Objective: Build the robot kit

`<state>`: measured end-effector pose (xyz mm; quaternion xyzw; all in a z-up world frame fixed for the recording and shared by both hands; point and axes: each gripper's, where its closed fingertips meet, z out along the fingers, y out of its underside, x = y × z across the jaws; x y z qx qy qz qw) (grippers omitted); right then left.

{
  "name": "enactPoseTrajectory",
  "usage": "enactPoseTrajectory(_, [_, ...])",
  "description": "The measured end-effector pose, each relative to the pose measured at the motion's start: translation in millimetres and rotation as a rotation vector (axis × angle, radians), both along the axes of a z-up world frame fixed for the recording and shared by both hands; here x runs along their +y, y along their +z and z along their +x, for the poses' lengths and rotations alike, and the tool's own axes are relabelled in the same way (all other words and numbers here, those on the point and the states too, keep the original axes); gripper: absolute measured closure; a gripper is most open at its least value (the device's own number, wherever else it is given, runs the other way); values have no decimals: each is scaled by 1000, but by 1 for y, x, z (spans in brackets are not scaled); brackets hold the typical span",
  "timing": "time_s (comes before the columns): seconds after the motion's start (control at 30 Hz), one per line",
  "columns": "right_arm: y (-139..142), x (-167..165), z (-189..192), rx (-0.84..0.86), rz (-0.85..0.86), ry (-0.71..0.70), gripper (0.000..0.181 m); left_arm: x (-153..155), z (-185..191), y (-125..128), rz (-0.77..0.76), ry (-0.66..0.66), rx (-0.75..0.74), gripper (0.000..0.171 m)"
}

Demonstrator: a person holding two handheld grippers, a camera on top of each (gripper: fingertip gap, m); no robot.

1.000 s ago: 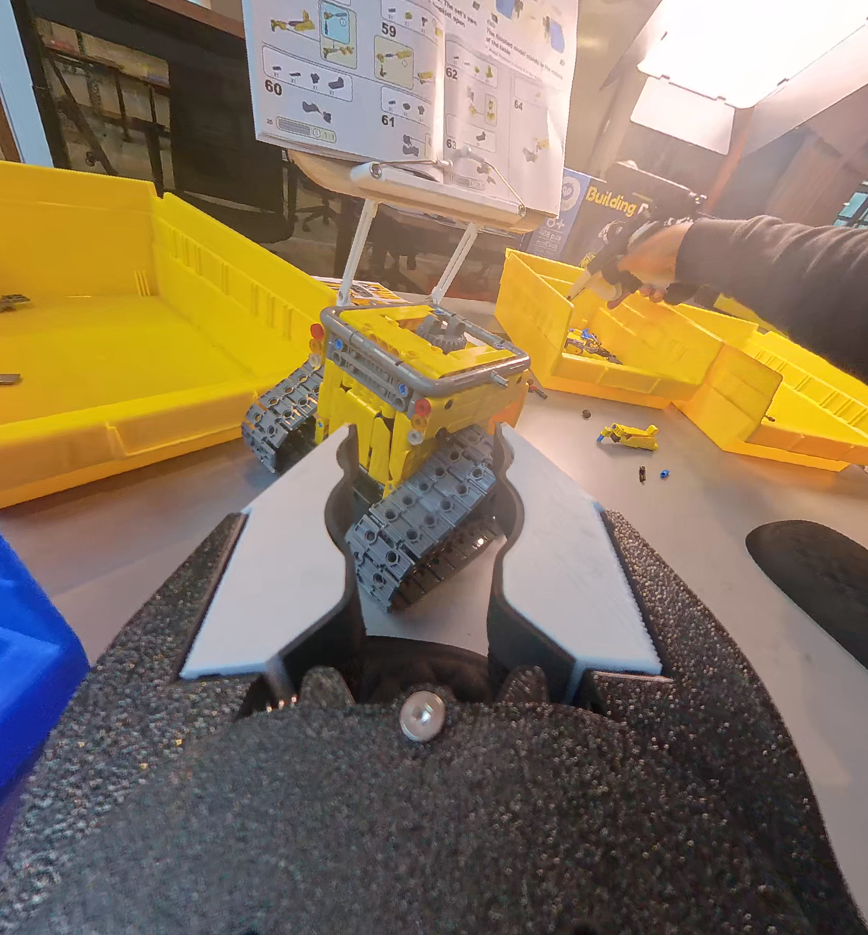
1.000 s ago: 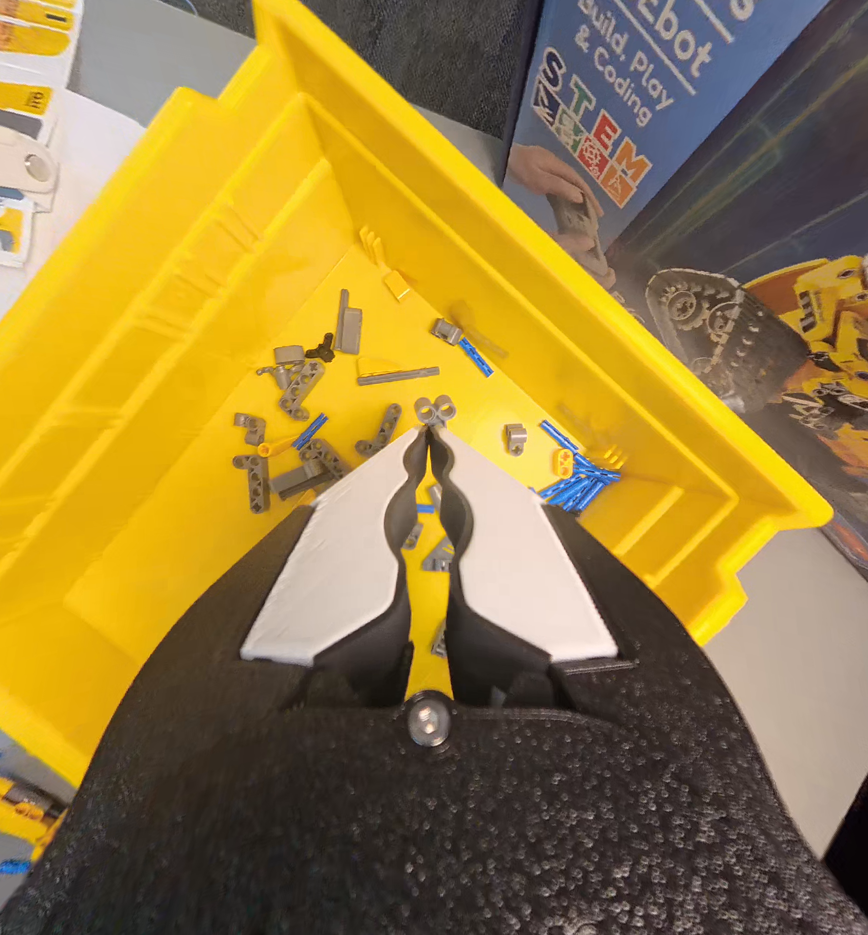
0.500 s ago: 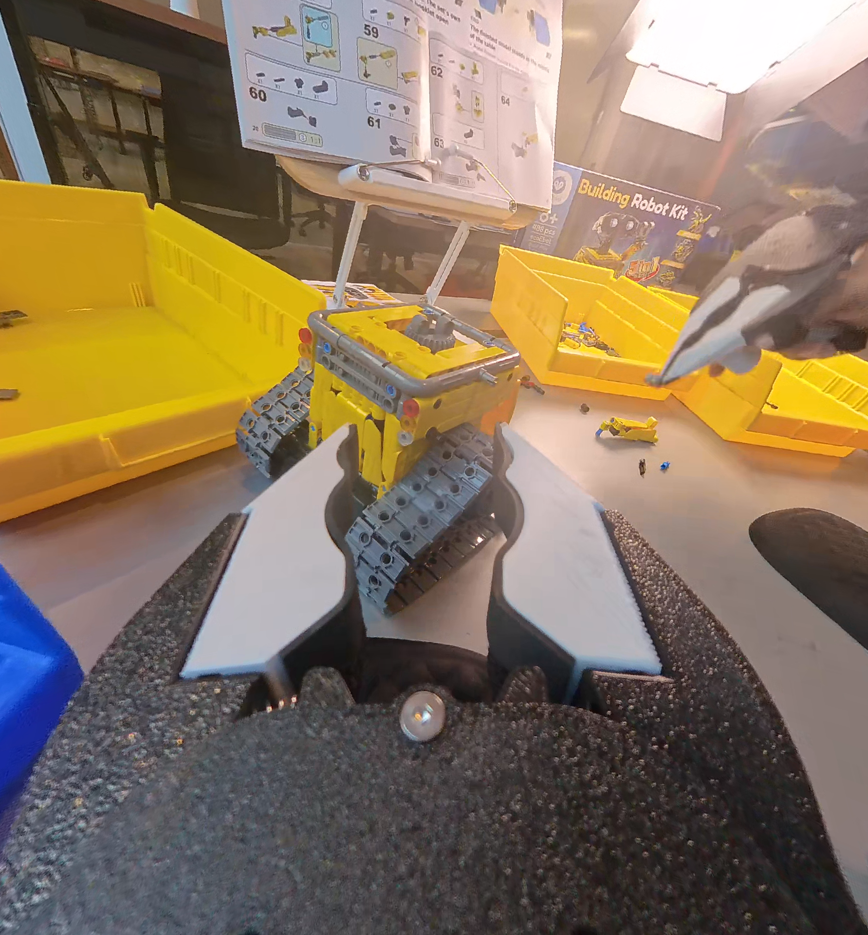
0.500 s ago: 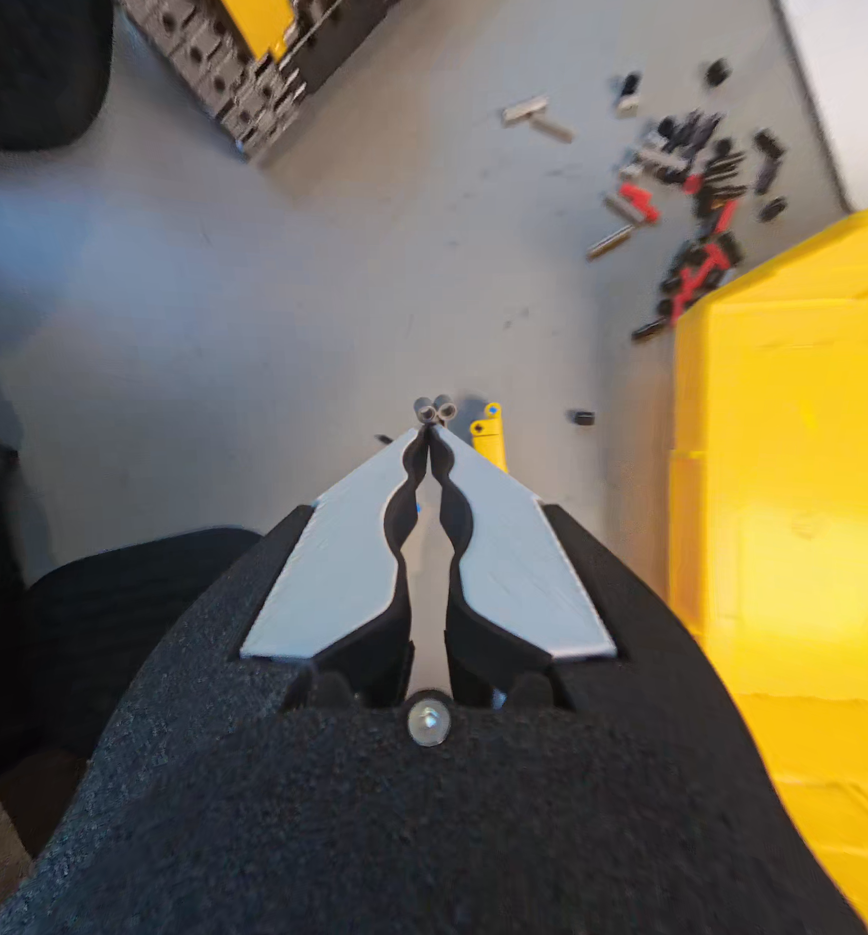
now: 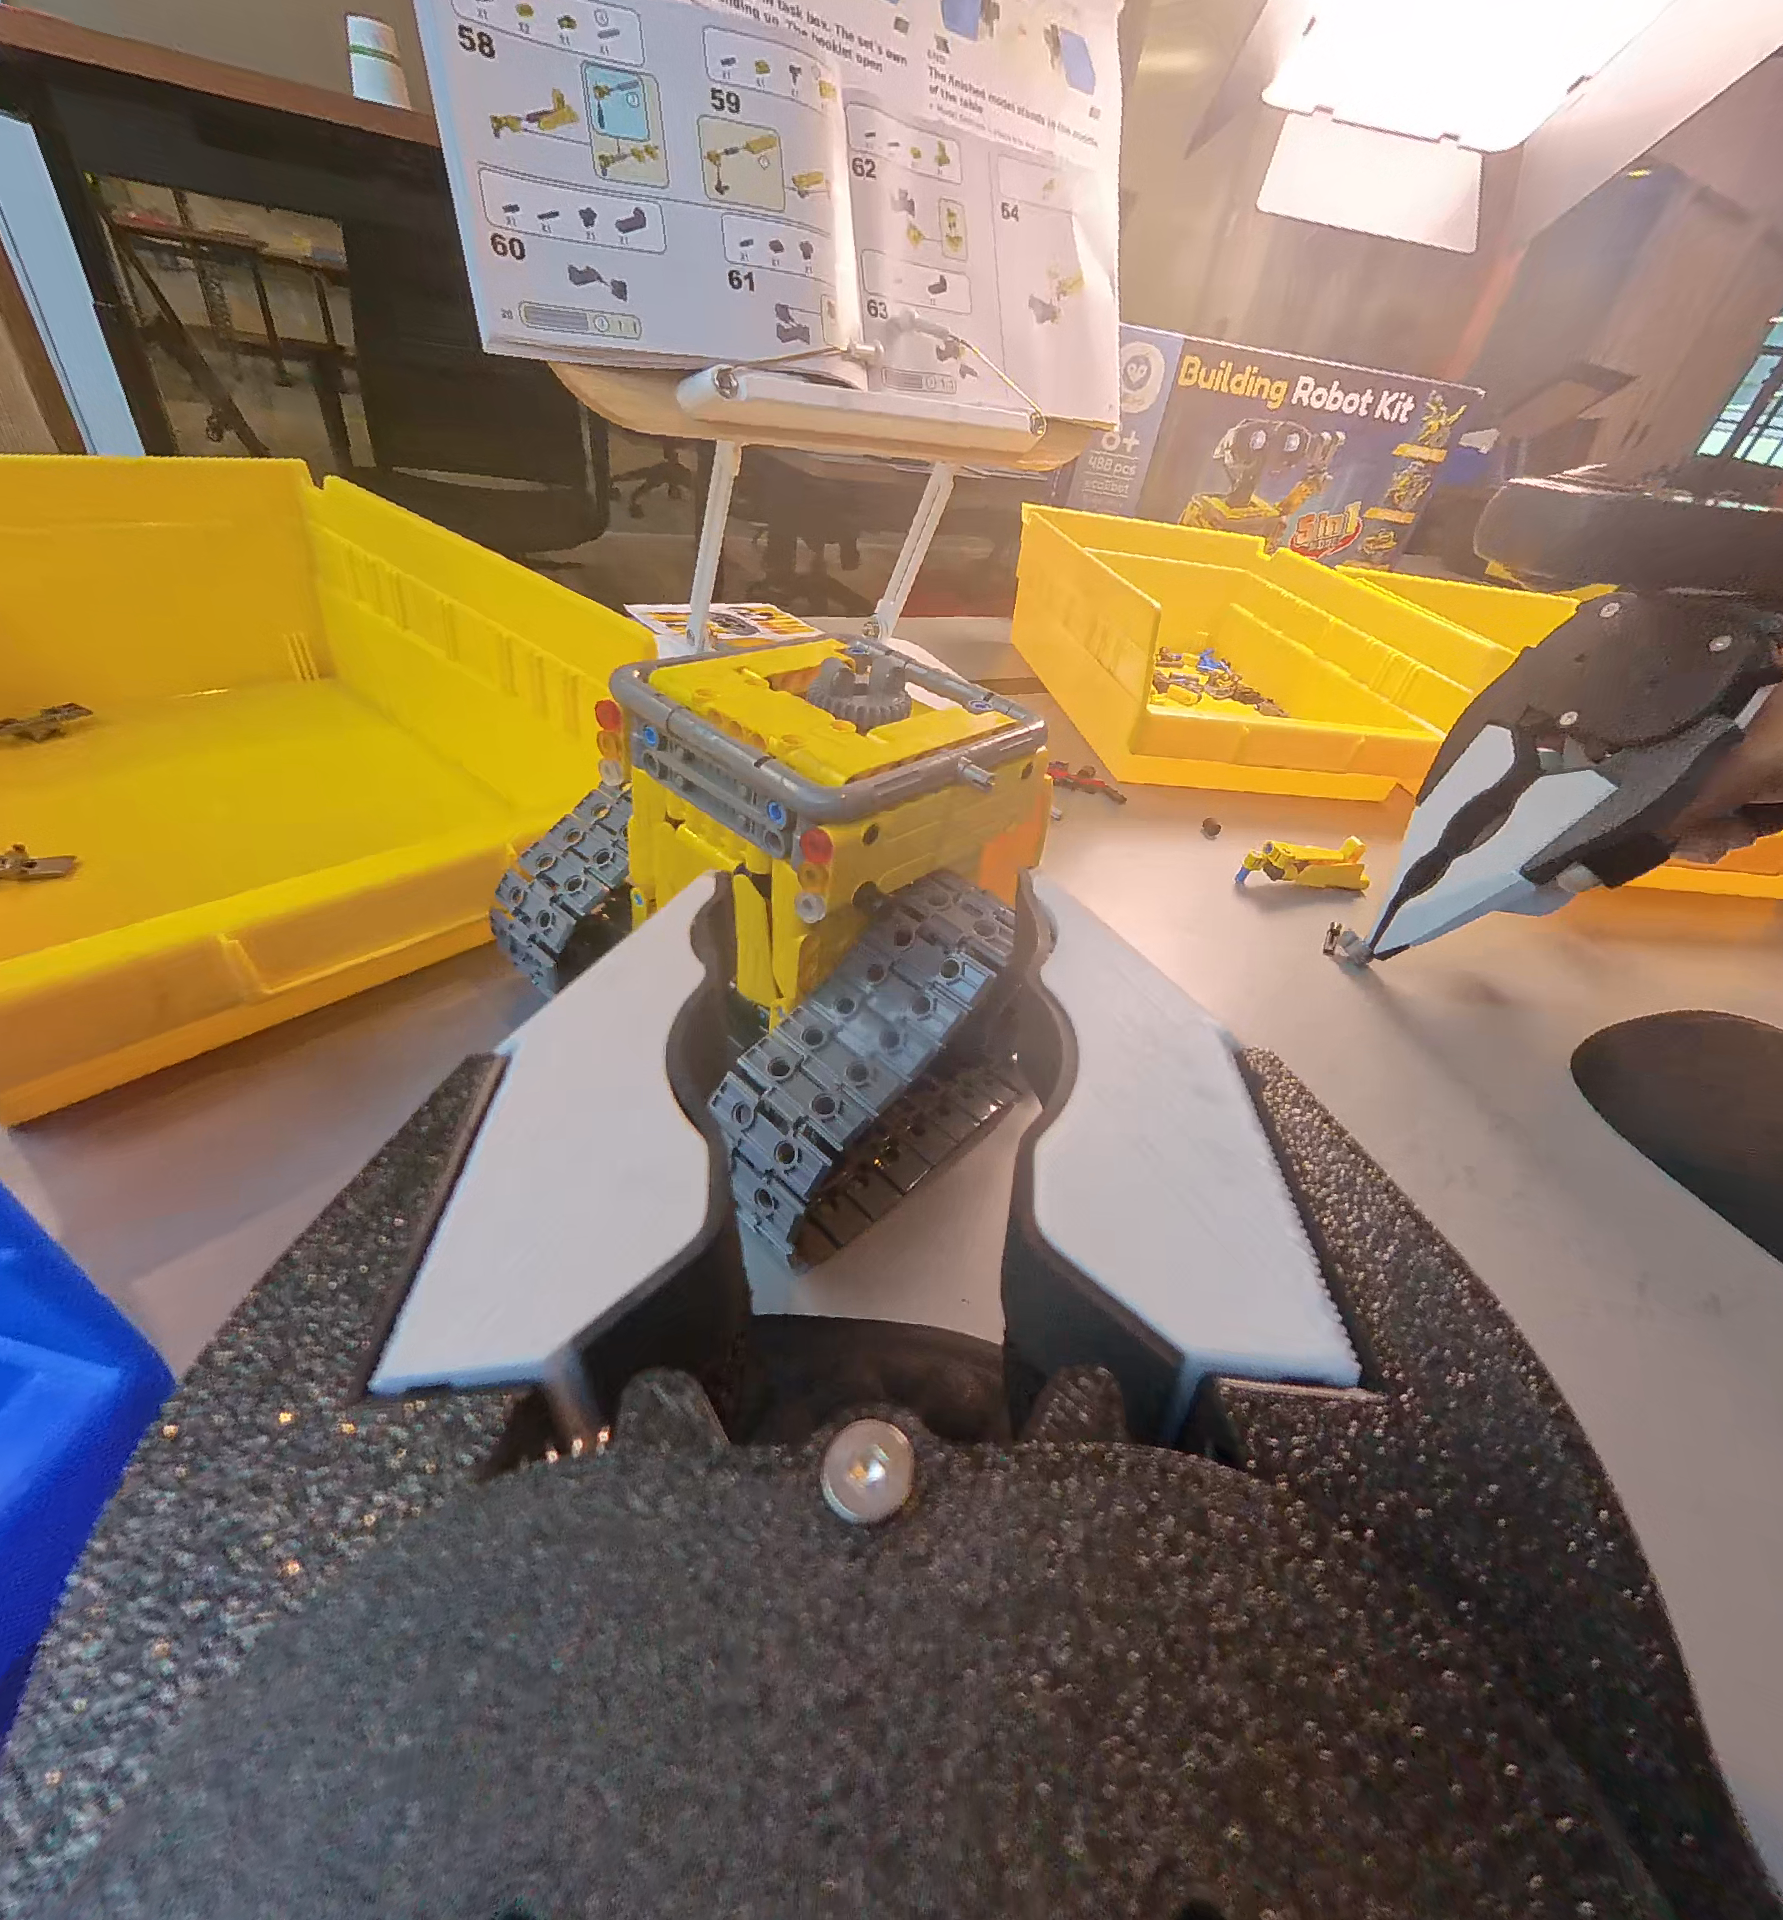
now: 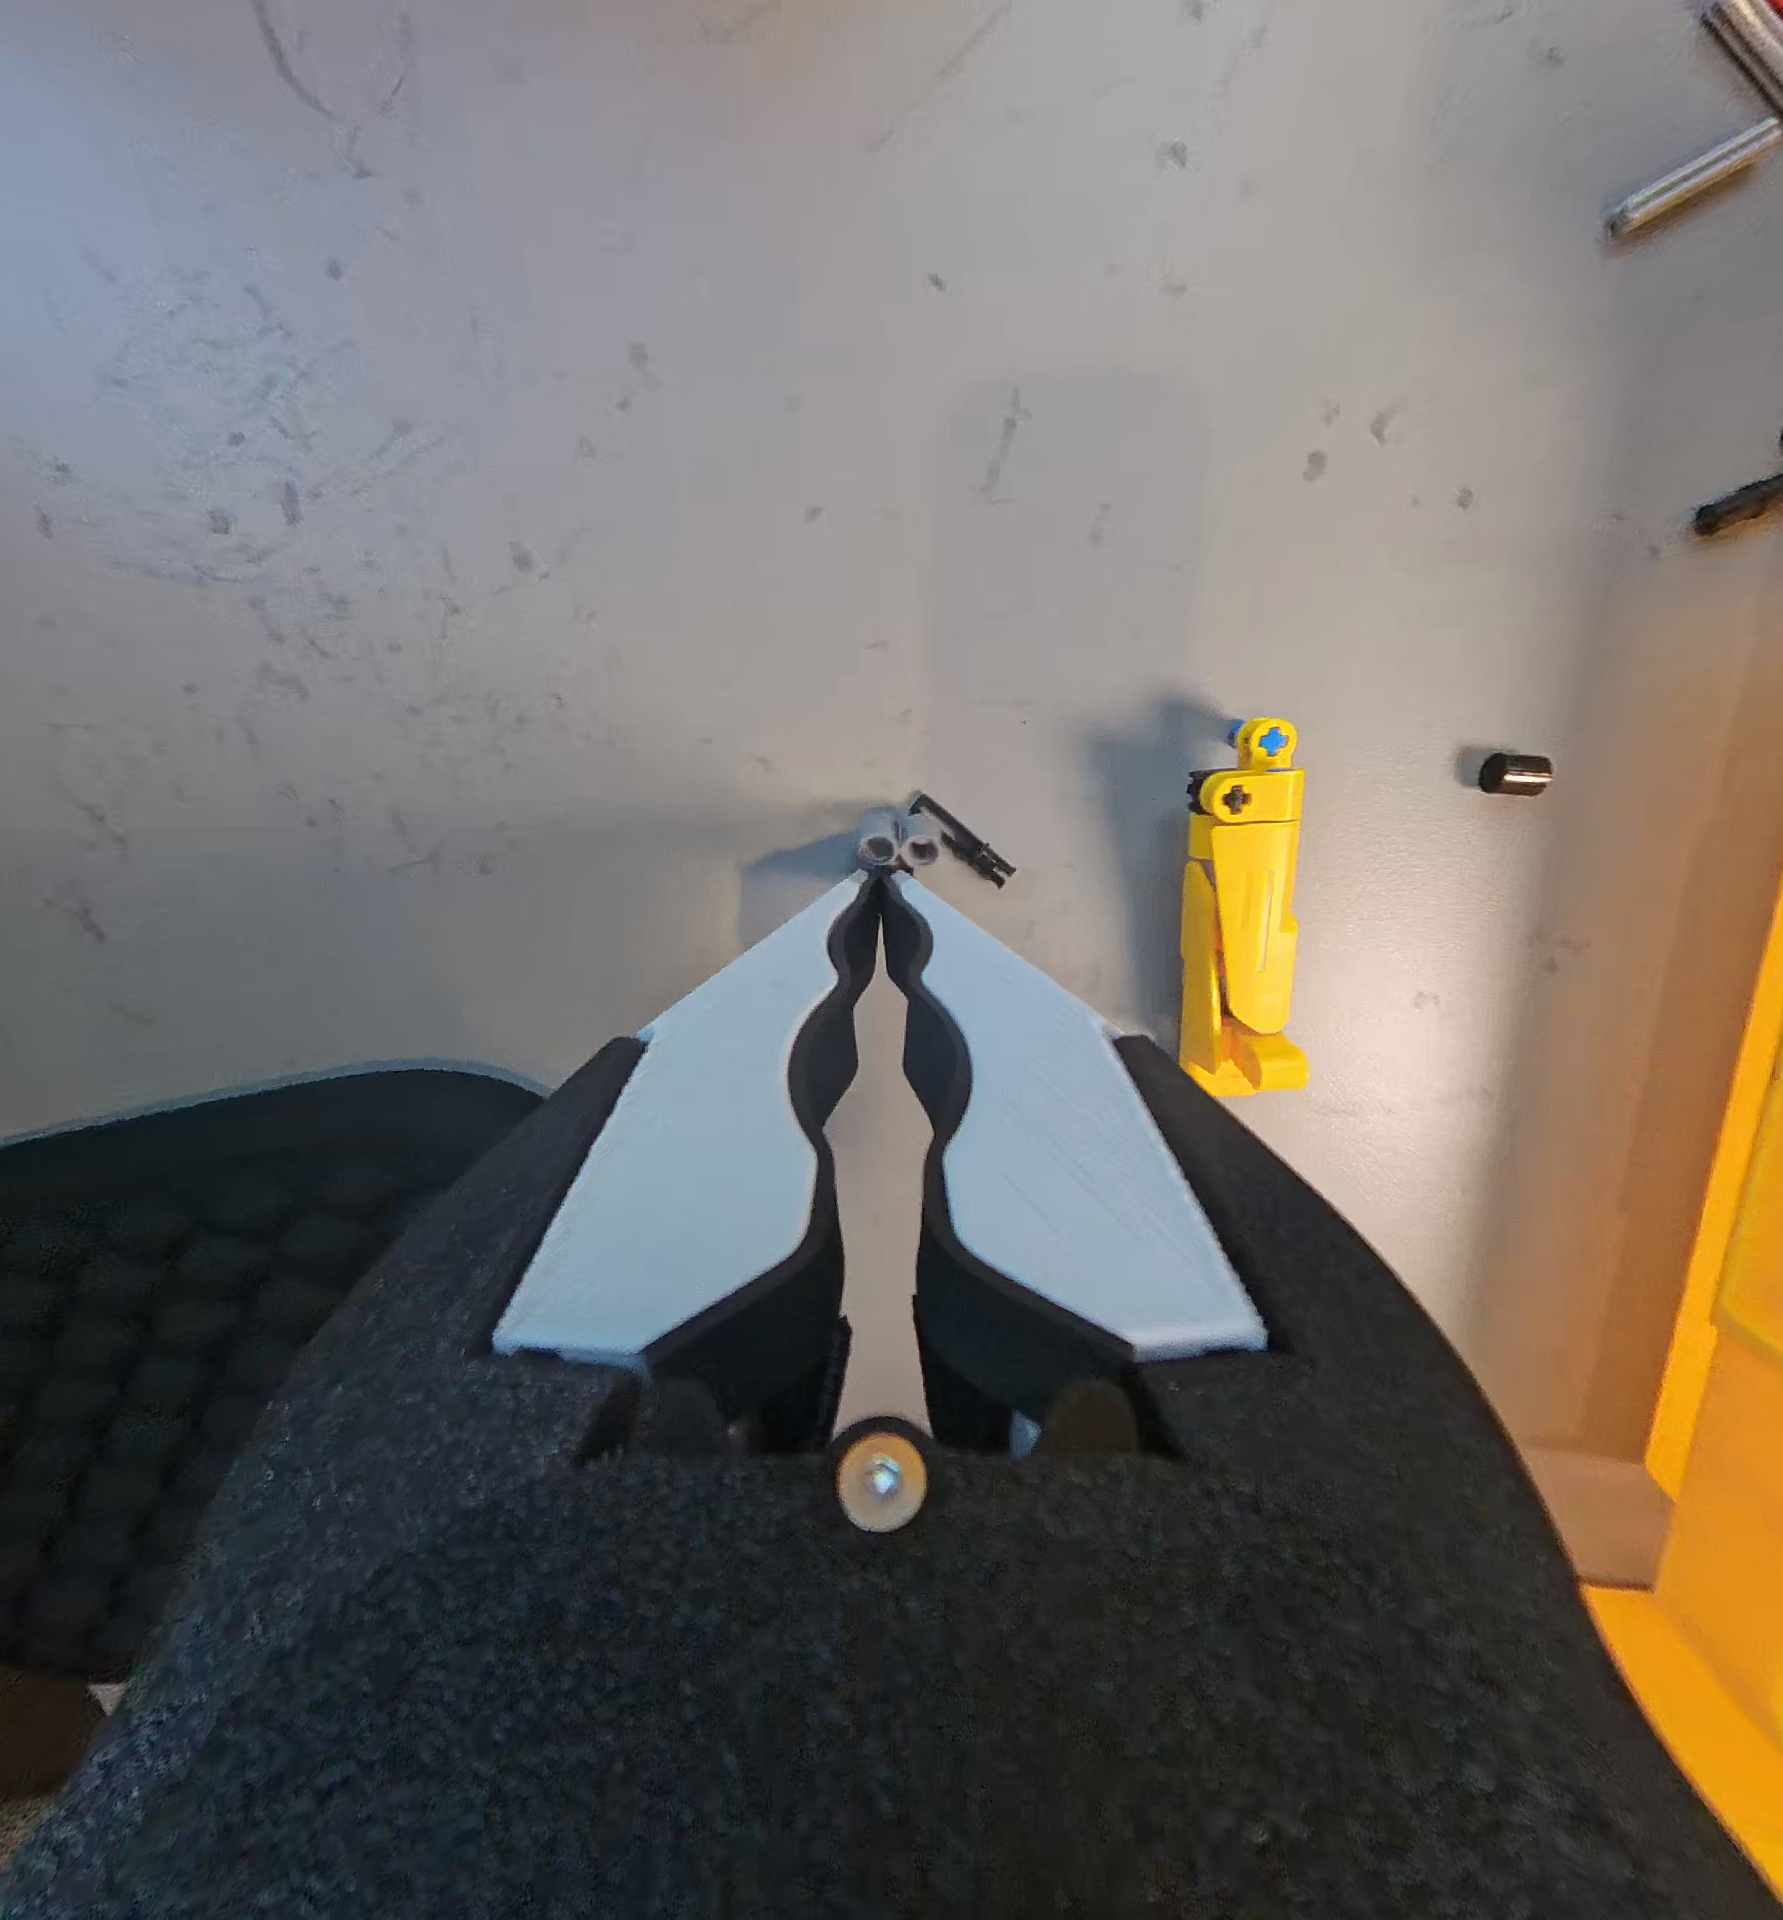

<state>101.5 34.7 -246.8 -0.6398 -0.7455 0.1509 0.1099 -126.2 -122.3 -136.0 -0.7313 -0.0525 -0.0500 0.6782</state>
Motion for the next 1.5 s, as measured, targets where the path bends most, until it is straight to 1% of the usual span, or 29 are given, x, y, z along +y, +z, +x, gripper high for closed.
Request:
enactPoseTrajectory(0.2, [0,0,-2,31,27,-8,181,0,0,-1,-4,-3,-5,119])
enactPoseTrajectory(0.33, [5,1,-4,82,20,-33,167,1,1,-1,-8,-3,1,119])
enactPoseTrajectory(0.5, [36,5,-17,307,1,-77,154,1,0,-2,-10,-4,-5,119])
enactPoseTrajectory(0.63, [64,8,-32,555,-3,-125,134,2,1,-3,-19,-7,-3,119])
enactPoseTrajectory(0.77, [81,13,-41,755,21,-167,117,4,2,-6,-35,-11,0,120])
enactPoseTrajectory(0.9, [87,16,-47,874,55,-186,117,3,3,-4,-26,-2,13,121])
enactPoseTrajectory(1.03, [91,17,-50,938,68,-202,119,-8,2,11,36,0,24,123])
enactPoseTrajectory(1.13, [91,19,-49,962,100,-204,122,-36,-26,34,70,93,82,122])
enactPoseTrajectory(1.2, [90,20,-48,971,126,-203,125,-66,-62,57,62,201,156,122])
enactPoseTrajectory(1.27, [88,22,-47,968,128,-206,127,-99,-109,80,-19,330,260,123])
enactPoseTrajectory(1.33, [89,23,-48,976,114,-208,127,-126,-162,95,-168,433,348,123])
enactPoseTrajectory(1.4, [91,25,-48,992,108,-221,129,-141,-208,97,-321,458,377,127])
enactPoseTrajectory(1.43, [91,25,-48,996,106,-224,129,-144,-228,93,-393,445,370,127])
enactPoseTrajectory(1.5, [91,26,-46,998,111,-232,131,-143,-256,71,-561,364,319,126])
